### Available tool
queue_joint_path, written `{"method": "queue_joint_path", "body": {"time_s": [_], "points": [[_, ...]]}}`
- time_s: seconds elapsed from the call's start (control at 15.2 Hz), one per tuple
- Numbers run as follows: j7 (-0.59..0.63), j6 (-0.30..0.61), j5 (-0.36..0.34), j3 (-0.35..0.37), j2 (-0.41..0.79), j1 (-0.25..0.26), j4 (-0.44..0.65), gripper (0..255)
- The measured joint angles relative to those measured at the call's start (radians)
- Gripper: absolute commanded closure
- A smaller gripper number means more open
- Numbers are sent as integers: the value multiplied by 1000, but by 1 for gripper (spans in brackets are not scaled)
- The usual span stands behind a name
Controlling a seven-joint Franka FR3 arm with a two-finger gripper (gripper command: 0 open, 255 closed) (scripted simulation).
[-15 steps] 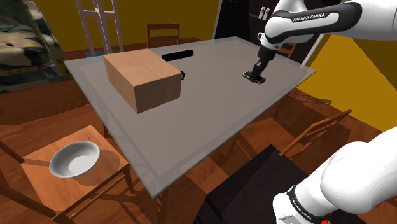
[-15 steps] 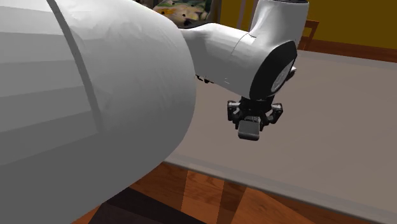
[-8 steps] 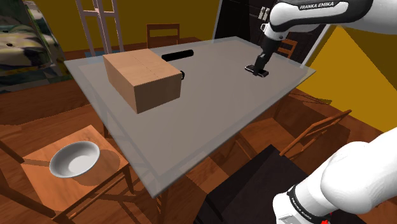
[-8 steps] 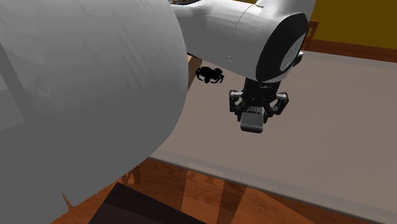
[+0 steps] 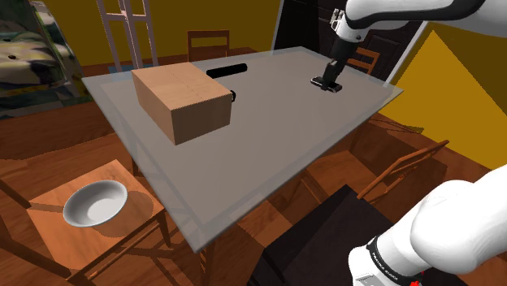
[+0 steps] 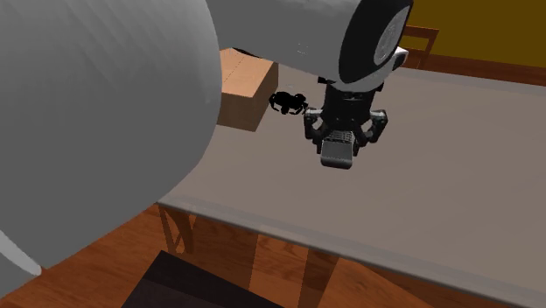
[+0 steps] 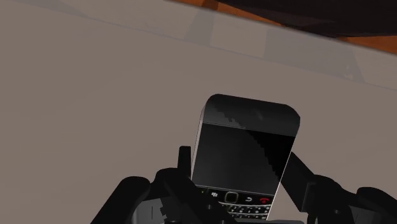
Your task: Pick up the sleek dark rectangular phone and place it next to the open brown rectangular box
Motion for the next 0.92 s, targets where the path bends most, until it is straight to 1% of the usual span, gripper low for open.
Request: {"method": "queue_joint_path", "body": {"time_s": [0.07, 0.33, 0.92], "points": [[28, 2, -3, 17, -16, 10, -20, 255], [122, -4, 3, 75, -20, 47, -24, 255], [334, -18, 27, 206, 27, 139, 23, 255]]}}
